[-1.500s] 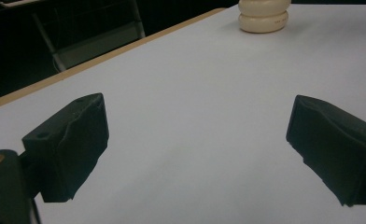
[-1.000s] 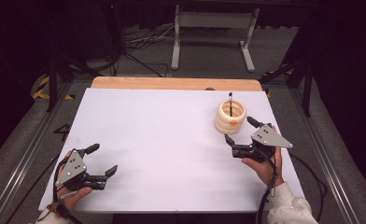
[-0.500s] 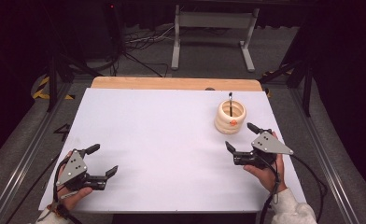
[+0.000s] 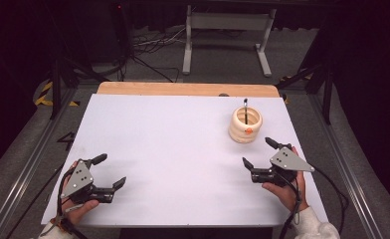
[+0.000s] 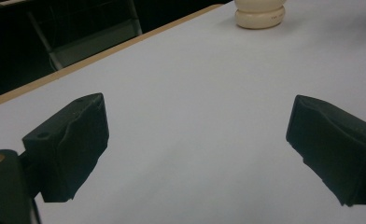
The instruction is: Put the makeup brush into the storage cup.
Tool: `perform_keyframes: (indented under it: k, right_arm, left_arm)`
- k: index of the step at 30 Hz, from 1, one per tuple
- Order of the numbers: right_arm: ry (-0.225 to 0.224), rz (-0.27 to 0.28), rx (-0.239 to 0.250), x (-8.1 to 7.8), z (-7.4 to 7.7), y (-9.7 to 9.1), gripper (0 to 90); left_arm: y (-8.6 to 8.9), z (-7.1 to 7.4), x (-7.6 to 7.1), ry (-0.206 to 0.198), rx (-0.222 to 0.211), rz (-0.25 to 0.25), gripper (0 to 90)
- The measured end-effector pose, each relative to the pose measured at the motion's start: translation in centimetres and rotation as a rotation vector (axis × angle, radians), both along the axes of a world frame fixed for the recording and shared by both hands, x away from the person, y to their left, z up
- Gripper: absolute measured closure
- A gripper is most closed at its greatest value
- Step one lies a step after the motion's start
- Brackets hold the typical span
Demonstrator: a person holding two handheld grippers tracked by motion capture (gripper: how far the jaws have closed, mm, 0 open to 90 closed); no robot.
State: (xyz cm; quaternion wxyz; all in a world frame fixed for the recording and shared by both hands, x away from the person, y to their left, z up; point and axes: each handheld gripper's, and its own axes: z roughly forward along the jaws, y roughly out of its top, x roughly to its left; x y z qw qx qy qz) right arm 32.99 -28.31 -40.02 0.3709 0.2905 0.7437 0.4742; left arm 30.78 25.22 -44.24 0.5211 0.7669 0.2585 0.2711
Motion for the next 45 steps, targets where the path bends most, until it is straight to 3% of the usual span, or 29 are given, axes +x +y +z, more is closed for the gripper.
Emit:
perform_keyframes:
  k: [24,39,45]
  right_arm:
    - [0.042,-0.024,-0.025,-2.5,-2.7,-2.3,5.1]
    - [0.035,-0.043,-0.008,-3.4,-3.0,-3.4,5.1]
    - [0.023,-0.036,-0.017,-3.7,-2.8,-2.7,5.1]
  left_arm:
    - [-0.3,-0.2,0.0,0.005,0.014,-0.010,6.7]
    - [-0.6,-0.1,0.0,0.006,0.022,-0.020,6.7]
    - [-0.4,0.0,-0.2,-0.003,0.019,-0.021,6.6]
